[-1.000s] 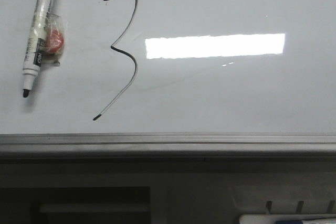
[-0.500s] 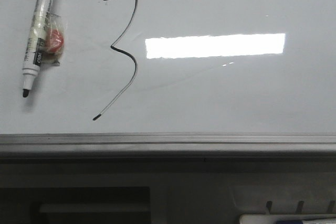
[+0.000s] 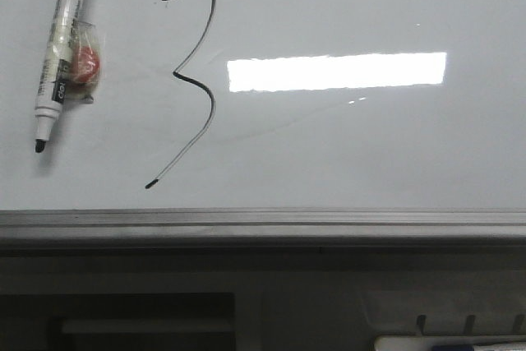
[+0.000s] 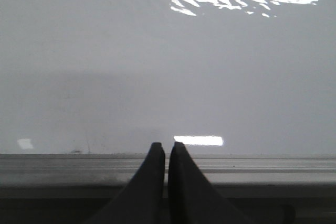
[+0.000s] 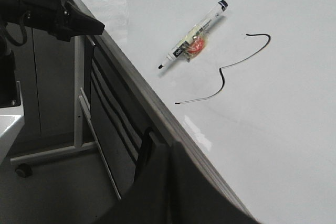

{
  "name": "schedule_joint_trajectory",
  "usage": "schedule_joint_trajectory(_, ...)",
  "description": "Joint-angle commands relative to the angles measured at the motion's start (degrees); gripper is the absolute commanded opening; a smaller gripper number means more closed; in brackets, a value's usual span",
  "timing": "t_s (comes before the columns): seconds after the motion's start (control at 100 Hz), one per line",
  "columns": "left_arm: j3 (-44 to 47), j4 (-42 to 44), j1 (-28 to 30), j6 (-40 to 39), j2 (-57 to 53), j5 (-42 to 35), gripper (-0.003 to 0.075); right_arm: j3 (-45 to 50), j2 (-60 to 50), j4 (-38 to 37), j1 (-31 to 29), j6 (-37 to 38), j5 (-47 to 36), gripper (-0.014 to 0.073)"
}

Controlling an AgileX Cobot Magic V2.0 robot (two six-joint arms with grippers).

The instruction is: Write number 3 on whiteboard

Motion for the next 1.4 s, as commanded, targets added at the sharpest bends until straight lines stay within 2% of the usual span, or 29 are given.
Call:
schedule_joint_trajectory(0.0, 0.6, -0.2, 0.2, -0.4, -1.3, -2.6, -0.002, -1.8, 0.5, 0.4, -0.5, 0.3, -4.0, -0.0049)
schedule_joint_trajectory(0.06, 0.6, -0.2, 0.2, -0.4, -1.3, -2.6, -0.002, -1.8, 0.7, -1.7, -0.7, 2.5, -4.8, -0.0049)
schedule_joint_trajectory(0.18, 0.6, -0.2, 0.2, -0.4, -1.3, -2.6, -0.0021, -1.8, 0.6, -17.8, -4.1, 21.7, -6.1, -0.0049)
schedule_joint_trajectory(0.25, 0.6, -0.2, 0.2, -0.4, -1.3, -2.6, -0.0021, -1.8, 0.6, -24.6, -7.6, 29.3, -7.3, -0.0049)
schedule_joint_trajectory(0.37, 0.6, -0.2, 0.2, -0.4, -1.3, -2.6, -0.0021, -1.5, 0.6, -32.2, -16.9, 30.9, -8.4, -0.0049)
schedule_joint_trajectory(0.58, 0.6, -0.2, 0.2, -0.4, -1.3, -2.6, -0.0021, 2.1, -3.7, -32.3, -36.5, 30.9, -10.2, -0.0049)
schedule_joint_trajectory(0.79, 0.6, -0.2, 0.2, -0.4, -1.3, -2.6, -0.0021, 10.8, -12.0, -30.3, -47.5, 30.9, -10.0, -0.0049)
schedule_joint_trajectory(0.95, 0.6, -0.2, 0.2, -0.4, -1.3, -2.6, -0.0021, 18.6, -13.5, -24.9, -50.7, 30.9, -11.4, -0.0049)
schedule_joint_trajectory(0.98, 0.6, -0.2, 0.2, -0.4, -1.3, -2.6, -0.002, 18.3, -13.5, -24.9, -50.8, 30.9, -6.2, -0.0049)
schedule_joint_trajectory(1.1, 0.6, -0.2, 0.2, -0.4, -1.3, -2.6, -0.002, 18.4, -13.5, -24.8, -50.8, 30.9, 0.0, -0.0049)
schedule_joint_trajectory(1.39, 0.6, -0.2, 0.2, -0.4, -1.3, -2.6, -0.0021, 18.4, -13.5, -24.8, -50.8, 30.9, 0.1, -0.0049)
